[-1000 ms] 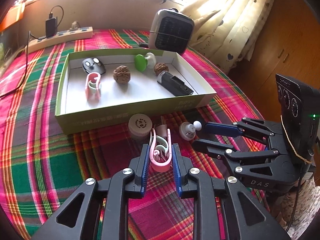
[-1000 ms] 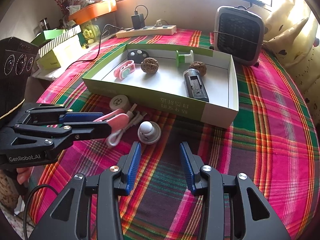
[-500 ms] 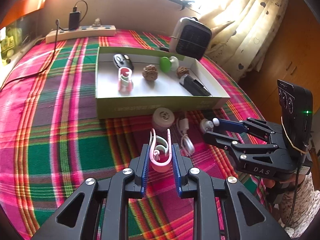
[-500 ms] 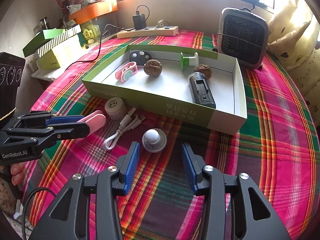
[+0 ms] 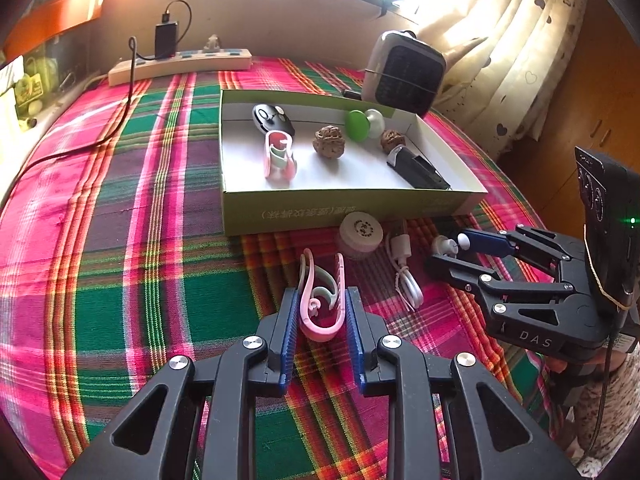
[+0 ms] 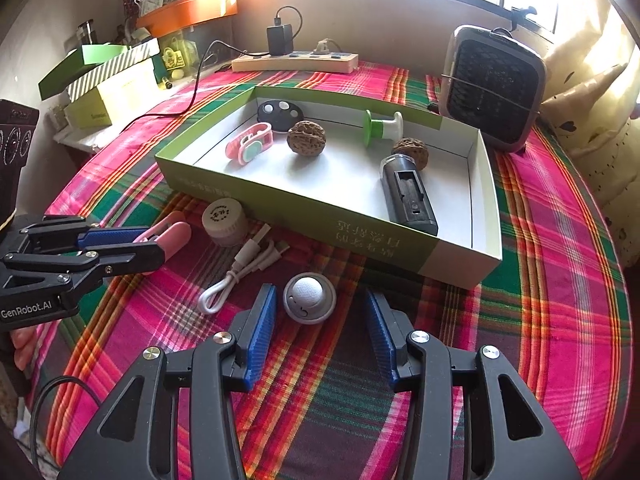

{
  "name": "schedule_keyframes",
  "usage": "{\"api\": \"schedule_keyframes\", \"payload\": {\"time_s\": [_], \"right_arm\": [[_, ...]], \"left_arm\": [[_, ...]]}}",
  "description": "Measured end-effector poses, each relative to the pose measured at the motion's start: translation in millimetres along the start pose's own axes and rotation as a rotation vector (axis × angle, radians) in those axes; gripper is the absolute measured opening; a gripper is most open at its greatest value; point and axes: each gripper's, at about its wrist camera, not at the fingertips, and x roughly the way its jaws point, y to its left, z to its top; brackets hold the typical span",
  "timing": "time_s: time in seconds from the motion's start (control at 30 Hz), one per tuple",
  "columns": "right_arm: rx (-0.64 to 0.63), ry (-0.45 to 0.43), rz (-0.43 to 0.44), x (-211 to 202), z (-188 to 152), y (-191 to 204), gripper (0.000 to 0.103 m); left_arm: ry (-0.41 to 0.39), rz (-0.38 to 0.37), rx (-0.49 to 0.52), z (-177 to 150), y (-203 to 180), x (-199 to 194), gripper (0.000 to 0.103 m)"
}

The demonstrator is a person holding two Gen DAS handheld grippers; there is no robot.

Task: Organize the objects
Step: 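Close the right gripper on the white ball while the left lifts the pink clip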

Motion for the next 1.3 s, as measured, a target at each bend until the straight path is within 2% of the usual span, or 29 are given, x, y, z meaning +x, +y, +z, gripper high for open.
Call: {"api": "schedule_keyframes", "payload": {"time_s": [0.47,0.7,0.77,0.83,1.3], "right_arm": [[-0.002,-0.004,-0.014,0.7,1.2,0.2,0.046],[-0.006,-0.007,-0.003,0.2,1.1,1.9,0.034],[-0.01,-0.008,0.001,-0.1,1.0,3.2,0.031],[-0.011,-0.009,0.008,-0.4,0.7,4.1,0.027],[-0.011,-0.009,0.008,-0.6,0.1,4.5,0.027]], "left_arm": [[-0.001,0.016,0.011,6.1,-2.8,5.7,0.028],[-0.009,0.059,0.04,6.7,-7.9,7.2,0.027],[-0.011,0.073,0.046,6.2,-8.5,7.2,0.023],[-0.012,0.073,0.046,6.4,-7.9,7.2,0.023],[-0.012,0.075,0.048,6.0,-8.8,7.4,0.022]]}}
